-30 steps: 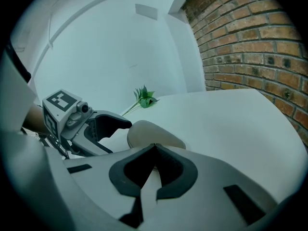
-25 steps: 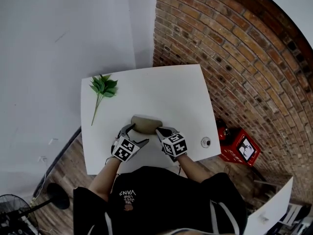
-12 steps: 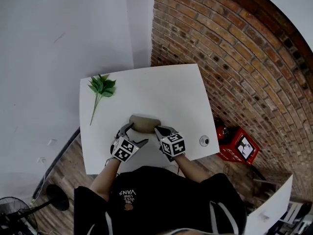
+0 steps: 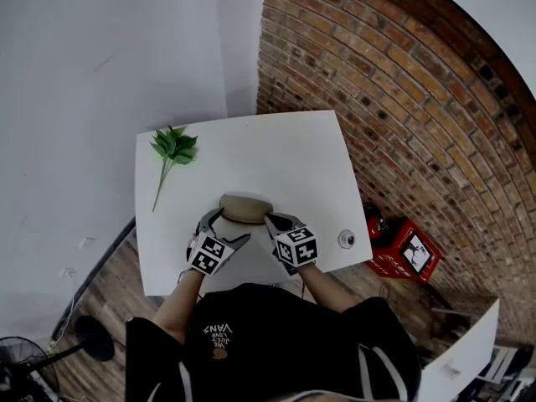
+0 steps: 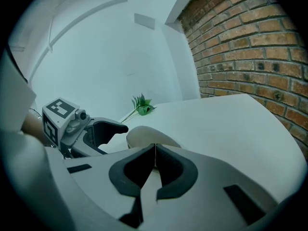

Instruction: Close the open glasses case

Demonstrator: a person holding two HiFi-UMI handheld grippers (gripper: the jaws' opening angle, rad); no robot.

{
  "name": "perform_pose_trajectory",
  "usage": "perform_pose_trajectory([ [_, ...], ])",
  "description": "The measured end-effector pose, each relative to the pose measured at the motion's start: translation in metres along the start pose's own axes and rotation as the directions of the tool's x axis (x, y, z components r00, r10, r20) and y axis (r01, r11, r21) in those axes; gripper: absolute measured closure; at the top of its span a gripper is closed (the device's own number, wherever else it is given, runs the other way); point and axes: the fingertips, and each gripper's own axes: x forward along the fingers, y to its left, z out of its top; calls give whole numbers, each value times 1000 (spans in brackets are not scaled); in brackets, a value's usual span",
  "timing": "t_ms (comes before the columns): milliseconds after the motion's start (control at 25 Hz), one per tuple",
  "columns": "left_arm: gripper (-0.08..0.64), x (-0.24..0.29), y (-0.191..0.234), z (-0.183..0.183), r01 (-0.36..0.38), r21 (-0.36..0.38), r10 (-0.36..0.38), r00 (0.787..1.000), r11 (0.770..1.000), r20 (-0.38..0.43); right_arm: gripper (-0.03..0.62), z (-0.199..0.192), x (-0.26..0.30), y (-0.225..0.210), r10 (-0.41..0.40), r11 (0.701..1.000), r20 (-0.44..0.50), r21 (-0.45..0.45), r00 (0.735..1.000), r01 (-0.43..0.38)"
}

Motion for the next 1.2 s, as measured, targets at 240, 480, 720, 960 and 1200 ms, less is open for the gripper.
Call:
perform_pose_trajectory([
  [240,107,-5,-3,2,-17,-10,17,1000,1000,19,588,0,-8,2,-4,1000,13,-8,1000,4],
  [480,133,-14,-9,10,-45,0,45,997,999,57,591,-2,-21,4,-9,1000,30,-10,1000,9],
  [720,191,-24,-17,21,-95,-10,95,989,995,112,591,-3,-41,6,-8,1000,63,-12,998,9],
  [960,305,-44,-29,39,-144,-108,165,960,984,226,591,-2,-66,10,10,1000,107,-18,994,-8],
  [1200,395,-54,-42,43,-172,-99,191,951,980,243,591,0,-86,17,29,1000,152,-4,988,-29],
])
